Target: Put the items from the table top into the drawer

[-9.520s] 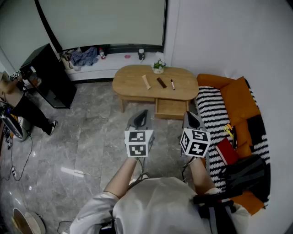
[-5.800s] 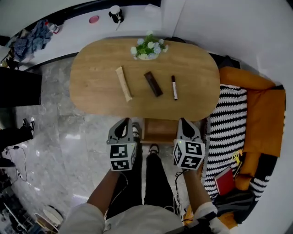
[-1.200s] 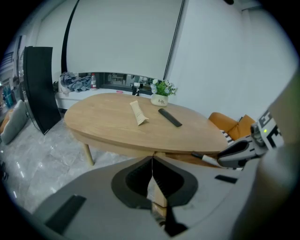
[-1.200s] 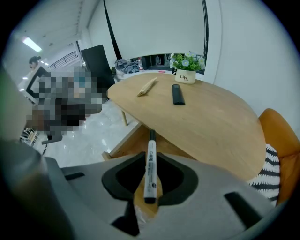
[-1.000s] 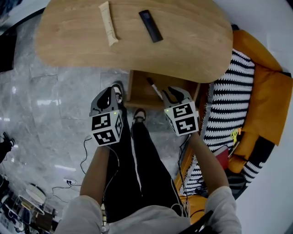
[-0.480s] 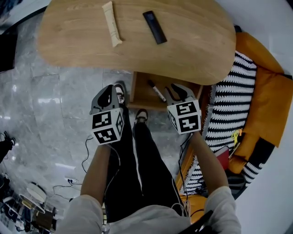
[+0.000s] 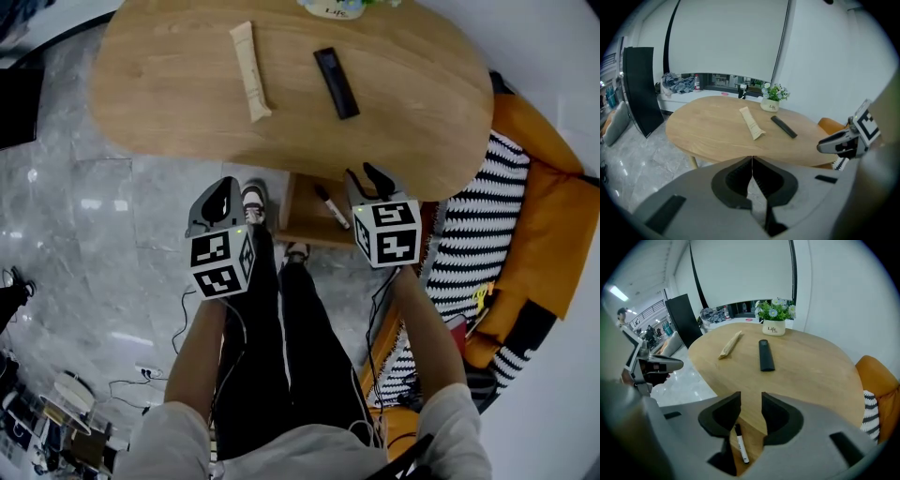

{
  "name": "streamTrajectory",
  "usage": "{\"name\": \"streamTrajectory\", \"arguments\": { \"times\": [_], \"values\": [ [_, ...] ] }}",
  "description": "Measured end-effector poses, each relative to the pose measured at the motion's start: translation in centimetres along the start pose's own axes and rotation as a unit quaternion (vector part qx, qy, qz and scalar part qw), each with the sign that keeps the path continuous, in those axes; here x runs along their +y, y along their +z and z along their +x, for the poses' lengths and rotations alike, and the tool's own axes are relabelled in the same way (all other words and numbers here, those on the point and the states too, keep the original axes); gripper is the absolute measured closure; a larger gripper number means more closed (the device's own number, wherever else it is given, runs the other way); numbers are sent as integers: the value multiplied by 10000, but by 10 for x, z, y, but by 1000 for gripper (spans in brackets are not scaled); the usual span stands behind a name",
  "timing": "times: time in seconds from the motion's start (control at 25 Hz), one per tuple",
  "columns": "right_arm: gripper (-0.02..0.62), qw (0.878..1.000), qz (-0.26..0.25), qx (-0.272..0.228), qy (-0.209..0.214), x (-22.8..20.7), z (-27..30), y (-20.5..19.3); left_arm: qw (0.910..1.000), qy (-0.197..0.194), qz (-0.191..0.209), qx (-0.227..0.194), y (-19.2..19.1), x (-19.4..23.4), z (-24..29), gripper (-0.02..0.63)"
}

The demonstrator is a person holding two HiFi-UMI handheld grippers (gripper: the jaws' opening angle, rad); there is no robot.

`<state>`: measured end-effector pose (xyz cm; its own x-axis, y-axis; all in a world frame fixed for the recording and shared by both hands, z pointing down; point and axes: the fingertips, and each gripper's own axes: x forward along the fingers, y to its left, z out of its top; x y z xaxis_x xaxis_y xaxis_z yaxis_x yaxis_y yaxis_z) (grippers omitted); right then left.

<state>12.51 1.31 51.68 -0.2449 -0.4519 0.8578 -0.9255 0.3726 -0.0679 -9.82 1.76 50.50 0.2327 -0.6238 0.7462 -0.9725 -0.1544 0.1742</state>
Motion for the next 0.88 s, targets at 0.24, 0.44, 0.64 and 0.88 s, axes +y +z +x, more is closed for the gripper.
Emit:
{"name": "streamTrajectory", "arguments": {
  "times": [0.24,0.44,0.64,0.88],
  "values": [
    [440,9999,71,-8,-70,-16,28,43,10000,62,10,31,25,22,21,595],
    [417,9998,145,-4,-162,-27,54,72,9999,99,11,37,45,38,42,595],
    [403,9996,163,43,-243,-34,80,92,9999,82,41,71,60,52,61,595],
    [385,9991,213,148,-322,-44,107,109,9996,-85,157,221,67,53,81,595]
  ]
}}
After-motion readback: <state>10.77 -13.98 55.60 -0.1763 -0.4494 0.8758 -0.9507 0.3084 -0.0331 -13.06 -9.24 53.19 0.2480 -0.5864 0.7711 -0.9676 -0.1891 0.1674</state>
